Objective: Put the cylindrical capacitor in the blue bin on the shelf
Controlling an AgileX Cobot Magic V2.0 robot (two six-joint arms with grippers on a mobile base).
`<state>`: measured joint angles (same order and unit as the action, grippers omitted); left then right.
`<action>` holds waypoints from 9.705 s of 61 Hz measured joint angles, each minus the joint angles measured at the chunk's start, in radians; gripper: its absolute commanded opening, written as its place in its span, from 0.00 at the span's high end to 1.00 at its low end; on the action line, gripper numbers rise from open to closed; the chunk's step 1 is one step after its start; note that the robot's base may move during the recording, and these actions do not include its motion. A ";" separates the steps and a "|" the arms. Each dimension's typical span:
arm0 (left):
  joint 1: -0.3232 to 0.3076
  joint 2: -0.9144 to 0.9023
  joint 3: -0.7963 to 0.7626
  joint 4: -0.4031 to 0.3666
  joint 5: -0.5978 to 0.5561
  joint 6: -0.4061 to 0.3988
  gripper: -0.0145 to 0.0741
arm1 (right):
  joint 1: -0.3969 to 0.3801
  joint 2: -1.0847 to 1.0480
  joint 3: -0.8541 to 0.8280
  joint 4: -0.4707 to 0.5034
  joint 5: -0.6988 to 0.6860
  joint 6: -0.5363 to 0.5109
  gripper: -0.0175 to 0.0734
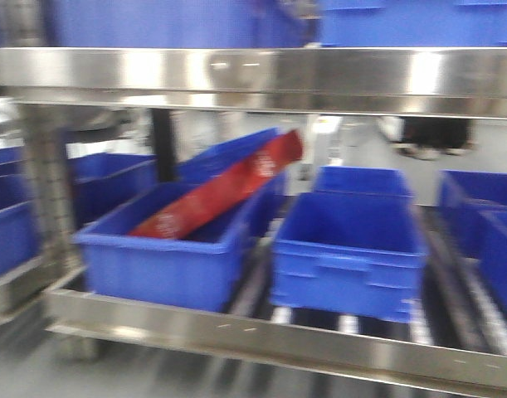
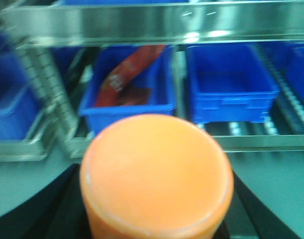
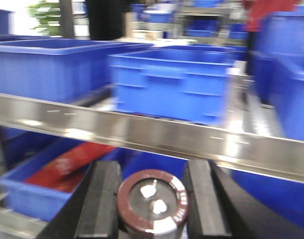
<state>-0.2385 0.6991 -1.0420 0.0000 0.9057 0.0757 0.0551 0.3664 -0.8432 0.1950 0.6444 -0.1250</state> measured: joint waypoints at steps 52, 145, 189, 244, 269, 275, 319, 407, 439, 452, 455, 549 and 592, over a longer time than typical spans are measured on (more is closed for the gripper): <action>0.000 0.000 0.000 0.027 0.000 0.000 0.96 | 0.000 0.000 0.000 0.000 0.000 0.000 0.99; 0.000 0.000 0.000 0.032 0.000 0.000 0.96 | 0.000 0.000 0.000 0.000 0.000 0.002 0.99; 0.000 0.000 0.000 0.032 0.000 0.000 0.96 | 0.000 0.000 0.000 0.000 0.000 0.002 0.99; -0.108 0.159 -0.185 -0.011 -0.133 0.000 0.96 | 0.000 0.000 0.000 0.000 0.000 0.002 0.99; -0.368 0.720 -0.751 -0.017 -0.100 0.000 0.96 | 0.000 0.000 0.000 0.000 0.000 0.002 0.99; -0.390 0.844 -0.849 -0.019 -0.087 0.000 0.96 | 0.000 0.000 0.000 0.000 0.000 0.002 0.99; -0.400 1.135 -0.941 -0.045 -0.001 0.000 0.17 | 0.000 0.000 0.000 0.002 0.000 0.002 0.99; -0.118 -0.110 0.022 -0.011 0.041 -0.076 0.96 | 0.265 0.579 -0.490 0.002 0.032 -0.124 0.99; -0.116 -0.125 0.038 -0.013 0.038 -0.076 0.96 | 0.431 1.289 -1.108 0.008 0.389 -0.151 0.99; -0.116 -0.125 0.038 -0.014 0.038 -0.076 0.96 | 0.432 1.453 -1.141 0.008 0.454 -0.151 0.57; -0.116 -0.125 0.038 -0.020 0.038 -0.076 0.96 | 0.432 1.476 -1.141 0.006 0.463 -0.151 0.37; -0.116 -0.125 0.038 -0.058 0.005 -0.076 0.96 | 0.435 0.234 0.022 -0.084 -0.182 -0.069 0.96; -0.116 -0.125 0.038 -0.059 -0.033 -0.076 0.96 | 0.435 -0.089 0.375 -0.086 -0.315 -0.067 0.96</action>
<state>-0.3542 0.5745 -1.0037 -0.0590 0.8724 0.0000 0.4898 0.2778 -0.4683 0.1086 0.3298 -0.1923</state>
